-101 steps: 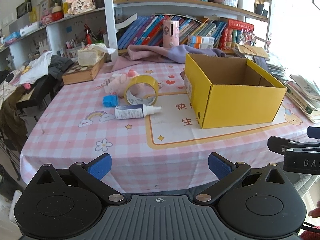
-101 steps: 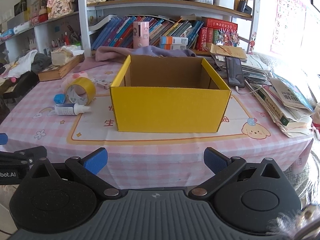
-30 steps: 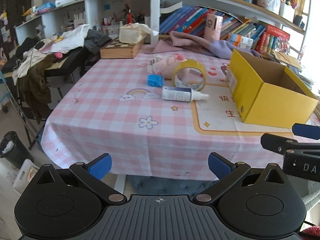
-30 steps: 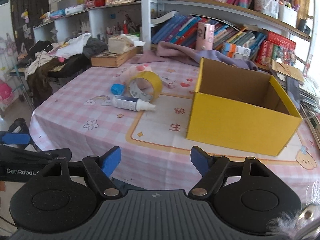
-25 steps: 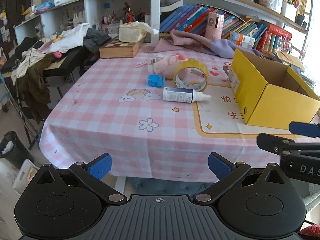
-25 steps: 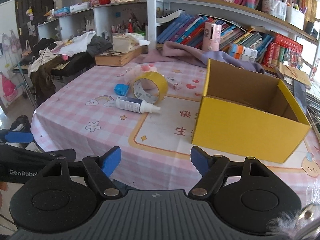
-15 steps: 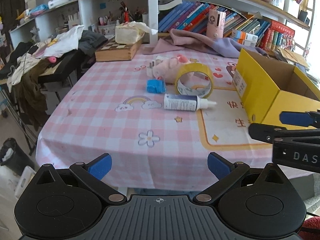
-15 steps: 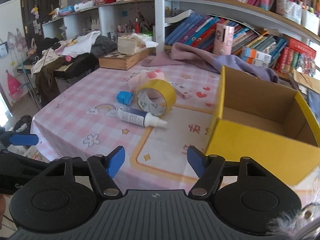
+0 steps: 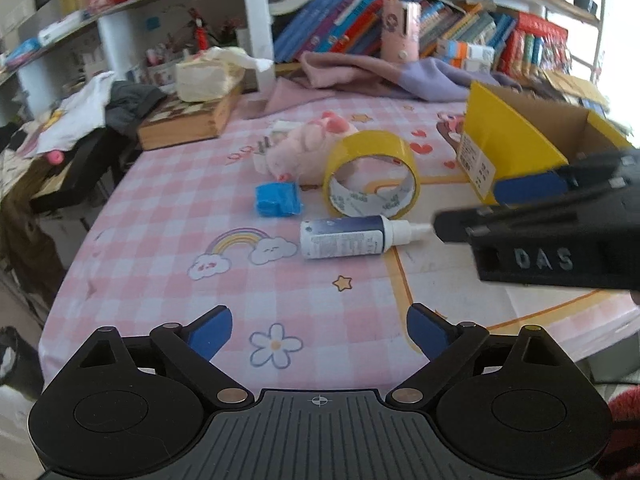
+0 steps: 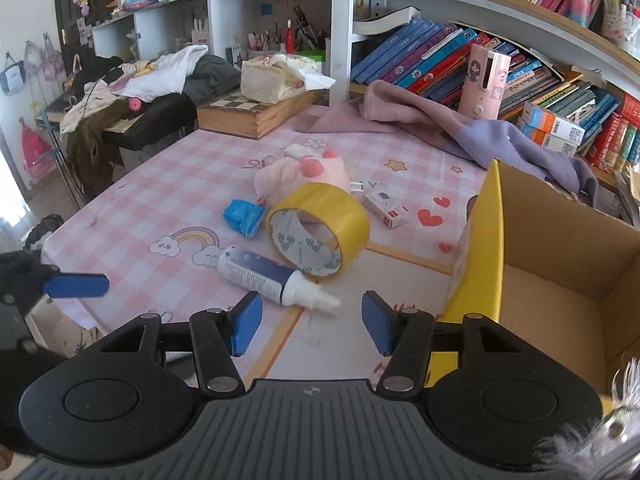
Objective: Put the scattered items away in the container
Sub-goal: 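Grasp the yellow tape roll with the right tool while the left tool grasps the white spray bottle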
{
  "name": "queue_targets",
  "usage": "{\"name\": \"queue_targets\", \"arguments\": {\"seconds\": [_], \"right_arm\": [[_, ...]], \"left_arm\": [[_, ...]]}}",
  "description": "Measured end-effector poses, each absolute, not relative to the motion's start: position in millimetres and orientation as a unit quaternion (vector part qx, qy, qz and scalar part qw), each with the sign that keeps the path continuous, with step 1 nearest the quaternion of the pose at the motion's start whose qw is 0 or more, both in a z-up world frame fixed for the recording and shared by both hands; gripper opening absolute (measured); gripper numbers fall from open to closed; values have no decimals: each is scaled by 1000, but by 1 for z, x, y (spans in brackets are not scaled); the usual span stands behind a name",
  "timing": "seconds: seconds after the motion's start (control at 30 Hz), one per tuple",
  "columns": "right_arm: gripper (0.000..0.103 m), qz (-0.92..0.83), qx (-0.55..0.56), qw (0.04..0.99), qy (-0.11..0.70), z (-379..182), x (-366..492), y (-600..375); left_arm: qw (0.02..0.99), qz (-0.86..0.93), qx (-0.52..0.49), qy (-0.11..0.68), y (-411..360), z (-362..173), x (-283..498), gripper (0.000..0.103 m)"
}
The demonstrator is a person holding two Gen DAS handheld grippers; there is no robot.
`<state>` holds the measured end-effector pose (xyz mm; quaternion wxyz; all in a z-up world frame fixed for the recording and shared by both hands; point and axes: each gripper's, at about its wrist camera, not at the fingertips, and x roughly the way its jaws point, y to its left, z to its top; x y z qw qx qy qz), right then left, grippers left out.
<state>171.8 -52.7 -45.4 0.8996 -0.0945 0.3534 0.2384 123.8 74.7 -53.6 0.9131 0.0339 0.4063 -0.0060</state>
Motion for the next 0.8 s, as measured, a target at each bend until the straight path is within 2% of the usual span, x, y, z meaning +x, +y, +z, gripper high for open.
{"name": "queue_targets", "arguments": {"seconds": [0.47, 0.53, 0.6, 0.8], "right_arm": [[54, 218, -68, 890, 395, -51, 240, -36], [54, 213, -66, 889, 399, -53, 249, -33], [57, 210, -61, 888, 406, -56, 258, -31], [55, 191, -41, 883, 426, -63, 281, -28]], "left_arm": [[903, -82, 128, 402, 71, -66, 180, 95], [898, -90, 148, 405, 69, -69, 190, 90], [894, -104, 165, 402, 67, -71, 198, 89], [876, -157, 215, 403, 59, -81, 224, 81]]}}
